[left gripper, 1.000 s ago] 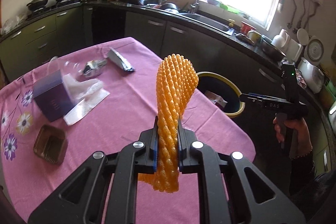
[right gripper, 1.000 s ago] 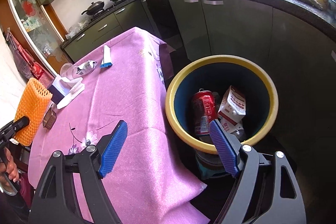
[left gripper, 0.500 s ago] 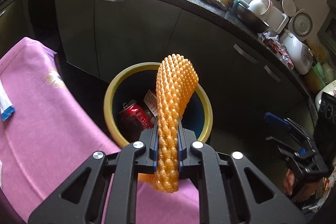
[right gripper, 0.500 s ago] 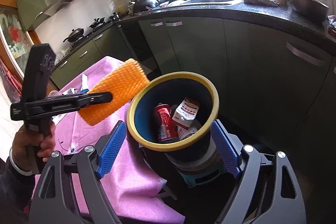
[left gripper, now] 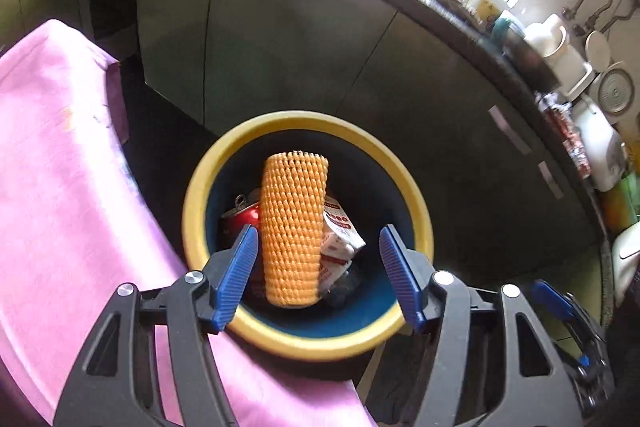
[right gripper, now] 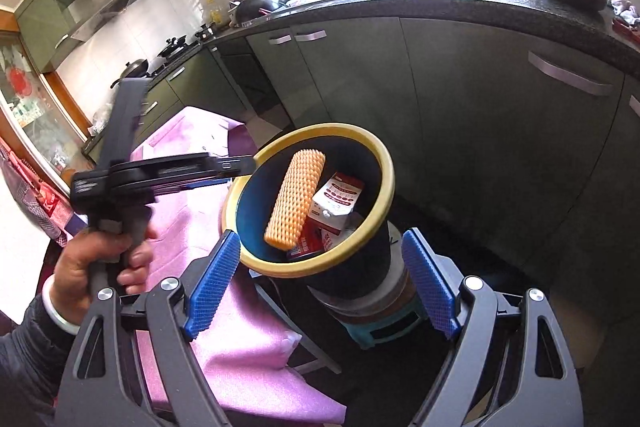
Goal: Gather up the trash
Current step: 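Carry the foam net over the bin and open the left tool, then grasp the blue-capped white tube with the right tool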
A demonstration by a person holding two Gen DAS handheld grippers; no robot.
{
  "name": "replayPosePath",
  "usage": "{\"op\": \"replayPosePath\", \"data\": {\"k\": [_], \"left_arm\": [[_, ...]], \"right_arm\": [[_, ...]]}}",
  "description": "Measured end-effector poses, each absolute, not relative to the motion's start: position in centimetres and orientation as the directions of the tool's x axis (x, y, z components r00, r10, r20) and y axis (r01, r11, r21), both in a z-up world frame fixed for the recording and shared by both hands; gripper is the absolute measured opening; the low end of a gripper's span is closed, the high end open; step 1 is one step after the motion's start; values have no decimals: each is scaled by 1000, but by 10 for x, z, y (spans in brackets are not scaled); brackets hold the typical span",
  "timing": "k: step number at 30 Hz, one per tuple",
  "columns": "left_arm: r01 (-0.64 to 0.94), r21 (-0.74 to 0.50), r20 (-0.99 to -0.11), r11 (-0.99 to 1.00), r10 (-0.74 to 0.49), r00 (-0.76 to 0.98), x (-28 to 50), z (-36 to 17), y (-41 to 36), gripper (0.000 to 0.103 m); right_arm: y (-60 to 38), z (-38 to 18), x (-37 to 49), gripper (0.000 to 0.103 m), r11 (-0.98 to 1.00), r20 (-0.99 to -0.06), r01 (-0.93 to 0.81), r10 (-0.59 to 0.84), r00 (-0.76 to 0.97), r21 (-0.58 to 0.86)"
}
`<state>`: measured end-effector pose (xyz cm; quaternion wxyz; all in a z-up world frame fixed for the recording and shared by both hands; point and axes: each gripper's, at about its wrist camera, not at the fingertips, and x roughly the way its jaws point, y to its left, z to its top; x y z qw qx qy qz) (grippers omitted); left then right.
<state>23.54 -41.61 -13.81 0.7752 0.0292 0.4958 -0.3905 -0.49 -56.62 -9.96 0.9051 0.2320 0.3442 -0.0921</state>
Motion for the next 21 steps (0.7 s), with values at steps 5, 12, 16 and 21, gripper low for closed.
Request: {"op": "replayPosePath", "data": {"k": [5,12,16,21], "left_arm": [[599,-351,-706,720,-623,336,201,-99,-320,76],[451,-218,-642,865,-475,601,148,-75,-176,89],[341,-195,-632,920,-384,674,126,-78,-114,91],[255,-206,-632,945,-328,703,115,-85,-62,92]], "right_arm": [[-549,-104,18,82,891,-680,281,41,732,357],[-486,-99,96,82,929,-686,55,229,691,366],[-427,-83,159,77,939,-687,-113,316,655,324],[-341,-73,247,67,943,-709,-268,327,625,198]]}}
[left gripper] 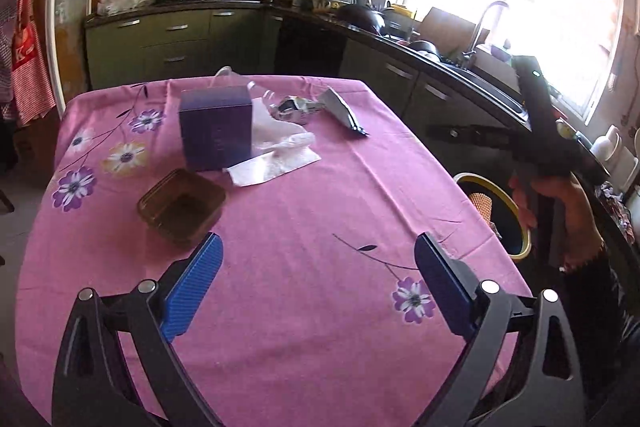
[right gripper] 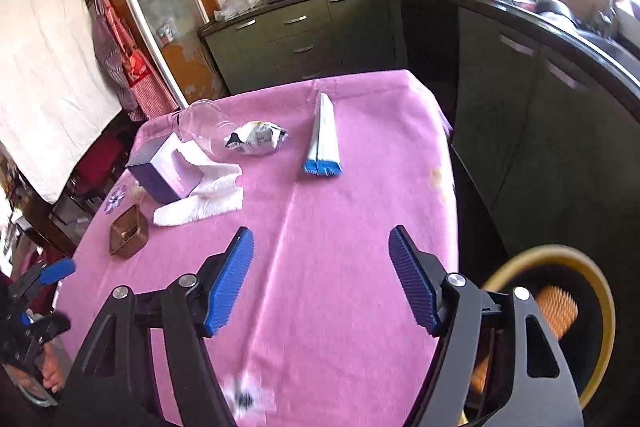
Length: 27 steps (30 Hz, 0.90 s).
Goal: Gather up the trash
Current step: 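Grasp the blue-capped white tube with the right tool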
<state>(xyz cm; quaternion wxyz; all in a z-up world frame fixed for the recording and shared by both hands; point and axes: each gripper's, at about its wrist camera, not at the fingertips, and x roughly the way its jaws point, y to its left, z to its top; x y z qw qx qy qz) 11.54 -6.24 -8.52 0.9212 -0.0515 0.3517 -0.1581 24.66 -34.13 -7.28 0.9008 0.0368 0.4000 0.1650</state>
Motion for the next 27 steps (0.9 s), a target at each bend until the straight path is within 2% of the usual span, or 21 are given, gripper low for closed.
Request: {"op": "replayPosePath", "data": {"k": [2,5,11,15,19,27], "left_arm": [[240,-214,-631,947,-321,706,115,-86,-50,92],[240,-211,-627,948,-320,710,112,-84,-45,92],[236,-189,-611,953,-302,732,101,-81,-41,92],[226,-209,-615,952,-307,726,102,-85,-35,92],[230,-216,-618,949,-315,720,104,-87,-36,92],[250,-211,-616,945,-327,717,101,-87,-42,92]], "right_arm": [[-314,-78,284,60,946,-729,-288,303,614,150],[-287,-92,342,55,952,-772,-281,270,575,124],[-267,-123,415,50,976,-852,-197,179,493,91],[-263,-133,429,44,983,-877,-171,145,458,73],[-261,-135,432,31,983,-885,-172,133,446,62],[-266,-118,396,28,974,-858,-214,175,482,78]]}}
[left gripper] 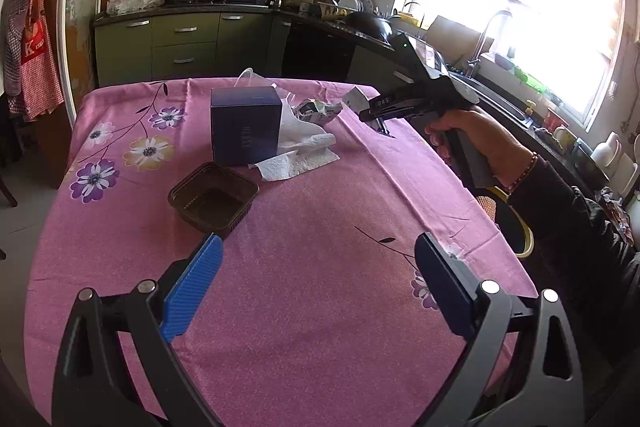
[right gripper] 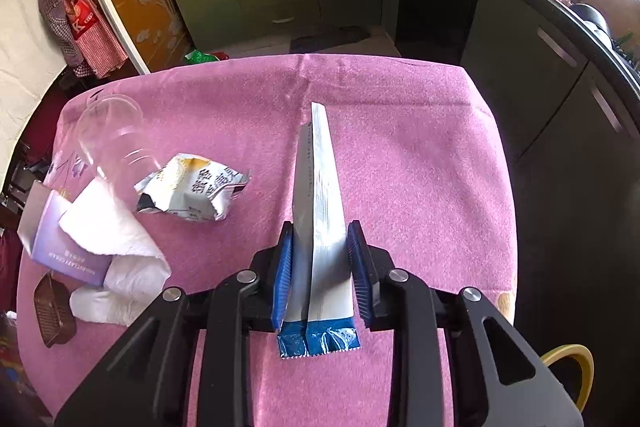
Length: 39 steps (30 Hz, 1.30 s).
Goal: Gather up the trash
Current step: 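Grasp the blue-capped white tube with the right tool, then carry the tube over the bin and open the right tool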
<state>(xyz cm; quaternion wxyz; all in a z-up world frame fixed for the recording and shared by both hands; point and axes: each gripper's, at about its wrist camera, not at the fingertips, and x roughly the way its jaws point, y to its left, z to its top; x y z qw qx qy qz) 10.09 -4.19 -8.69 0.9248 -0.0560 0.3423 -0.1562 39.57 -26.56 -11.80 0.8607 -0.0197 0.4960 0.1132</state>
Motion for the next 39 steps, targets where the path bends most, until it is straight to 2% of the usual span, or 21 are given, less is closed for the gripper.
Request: {"op": "replayPosePath", "data": {"k": [7,11,16,22,25,26,27,30,34,39], "left_arm": [[263,-212,-611,941,-338,716,99,-86,-45,92],[278,-216,-612,936,-351,708,99,-87,-49,92],[294,-212,-618,932,-360,699,100,-89,-56,92],[309,-211,-628,927,-371,684,103,-93,-65,92],[316,-196,-636,928,-365,680,104,-94,-69,92],[317,-194,-638,928,-365,678,105,-95,-69,92],[317,-192,-640,929,-364,677,105,-95,-69,92],[316,-191,-645,929,-361,674,107,-98,-66,92],[306,-221,-654,926,-374,658,117,-105,-51,94],[259,-202,-675,944,-326,662,137,-111,-16,94]], "right_arm": [[-290,-86,310,28,956,-800,-243,273,535,164],[-338,-75,254,28,965,-777,-191,258,574,180],[-431,-91,205,28,985,-796,0,141,589,175],[-529,-133,177,29,968,-854,224,-19,520,115],[-554,-153,170,33,954,-874,292,-86,478,66],[-560,-157,167,41,949,-873,312,-107,476,54],[-564,-158,165,44,943,-870,329,-120,479,51],[-564,-152,155,45,940,-848,331,-106,520,85],[-538,-132,139,54,953,-805,265,-42,592,146],[-493,-119,126,54,969,-775,166,36,631,181]]}}
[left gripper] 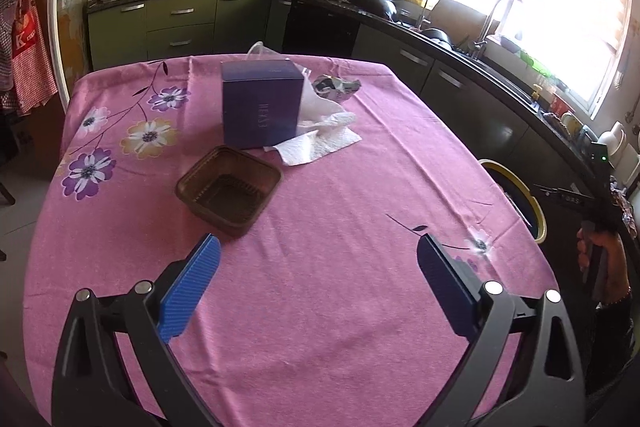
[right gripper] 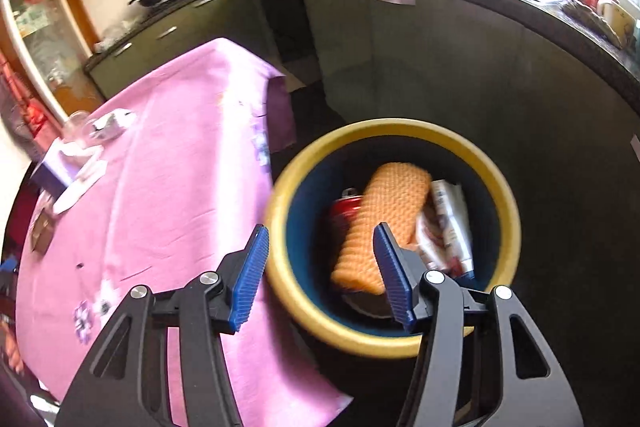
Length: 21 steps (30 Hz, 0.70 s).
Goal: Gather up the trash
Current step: 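Carry the tube over the bin and open the right tool, then grasp the brown plastic tray with the left tool and lift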
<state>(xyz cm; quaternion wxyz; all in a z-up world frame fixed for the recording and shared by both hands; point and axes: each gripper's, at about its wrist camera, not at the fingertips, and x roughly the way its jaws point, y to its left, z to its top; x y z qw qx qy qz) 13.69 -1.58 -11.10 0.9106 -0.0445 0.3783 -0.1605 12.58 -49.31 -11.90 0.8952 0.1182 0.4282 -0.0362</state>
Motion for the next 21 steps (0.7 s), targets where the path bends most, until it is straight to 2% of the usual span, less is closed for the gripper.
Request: {"op": "replayPosePath", "data": {"k": [8,17,21], "left_arm": [[297,-71,-719,952,-256,646,182,-120,6,95],[350,-100,-777,931,-293,557,229,-138,7,95],[369,-69,-800,927,-272,535,238,-146,-2,95]], "right_arm": [[-452,-111,119,55,970,-764,93,116,635,224],[-438,-115,125,55,969,-774,77,139,618,236],[-433,-116,127,58,968,-773,65,152,616,242]]}}
